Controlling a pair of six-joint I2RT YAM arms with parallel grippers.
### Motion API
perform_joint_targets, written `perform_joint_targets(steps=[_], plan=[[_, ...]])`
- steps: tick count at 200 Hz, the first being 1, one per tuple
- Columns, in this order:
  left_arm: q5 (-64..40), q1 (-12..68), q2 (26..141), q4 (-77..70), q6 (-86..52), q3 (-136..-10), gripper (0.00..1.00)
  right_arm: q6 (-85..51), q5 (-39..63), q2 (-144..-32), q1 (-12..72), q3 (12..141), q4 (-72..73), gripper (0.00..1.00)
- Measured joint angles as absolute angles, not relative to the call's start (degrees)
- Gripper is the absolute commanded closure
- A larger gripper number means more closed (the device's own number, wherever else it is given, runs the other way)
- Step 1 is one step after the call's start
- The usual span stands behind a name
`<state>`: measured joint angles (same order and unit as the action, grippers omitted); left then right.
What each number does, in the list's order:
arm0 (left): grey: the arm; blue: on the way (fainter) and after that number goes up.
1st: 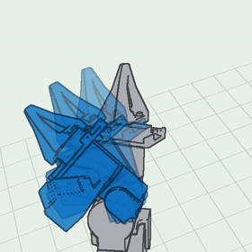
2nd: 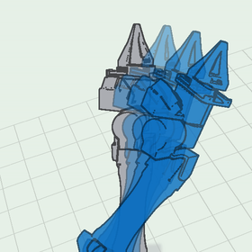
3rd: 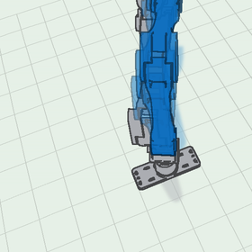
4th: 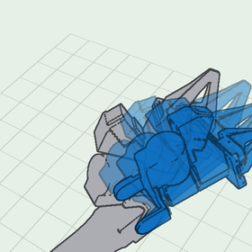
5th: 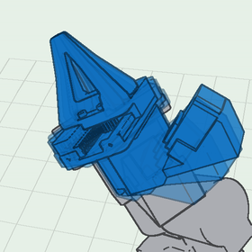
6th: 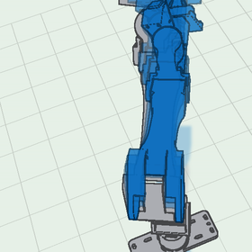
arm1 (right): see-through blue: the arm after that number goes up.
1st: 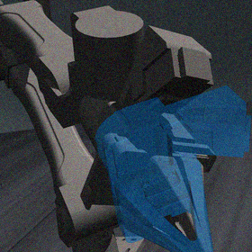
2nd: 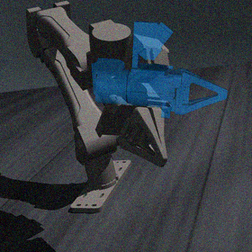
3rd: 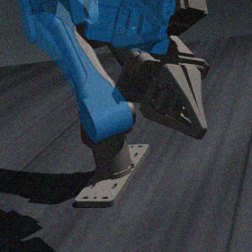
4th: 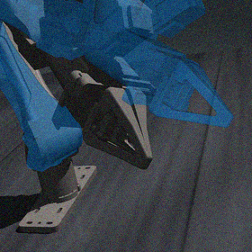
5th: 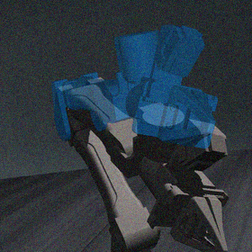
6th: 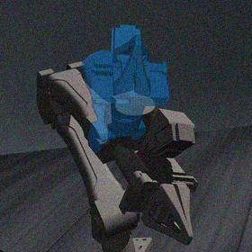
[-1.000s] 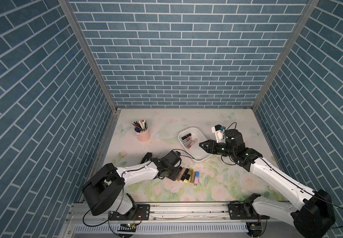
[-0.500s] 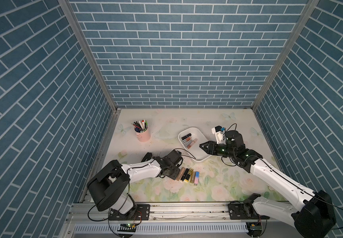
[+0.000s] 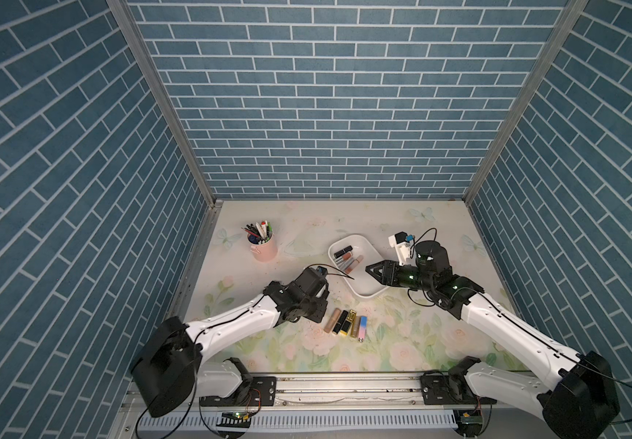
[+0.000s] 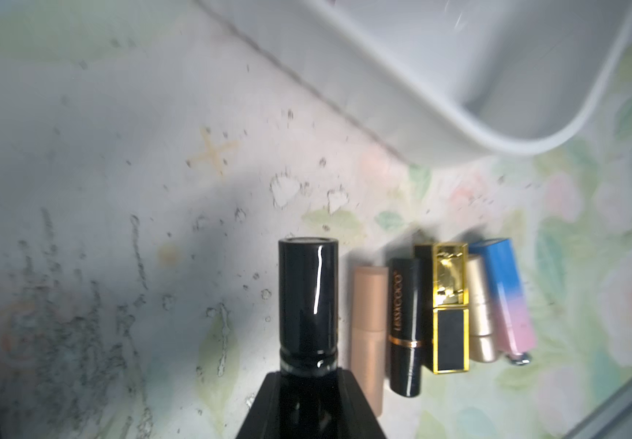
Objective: Put the lipstick into the storage box
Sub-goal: Pick up the lipstick at the center of the board.
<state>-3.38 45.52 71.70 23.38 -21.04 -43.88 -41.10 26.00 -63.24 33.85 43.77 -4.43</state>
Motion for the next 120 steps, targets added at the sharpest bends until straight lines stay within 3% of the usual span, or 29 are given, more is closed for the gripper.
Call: perform_joint_targets(steps=[45, 120], plan=[[-7.75, 43.55, 63.24, 22.44, -21.91, -45.93, 0.81, -43.68, 29.98, -61.34, 33.85, 39.03, 1.28, 0.44], [-22.70, 40.93, 60.88, 11.29, -23.88, -45.91, 0.80, -47.29, 40.60, -61.01, 33.85, 38.65, 19.35, 0.36]])
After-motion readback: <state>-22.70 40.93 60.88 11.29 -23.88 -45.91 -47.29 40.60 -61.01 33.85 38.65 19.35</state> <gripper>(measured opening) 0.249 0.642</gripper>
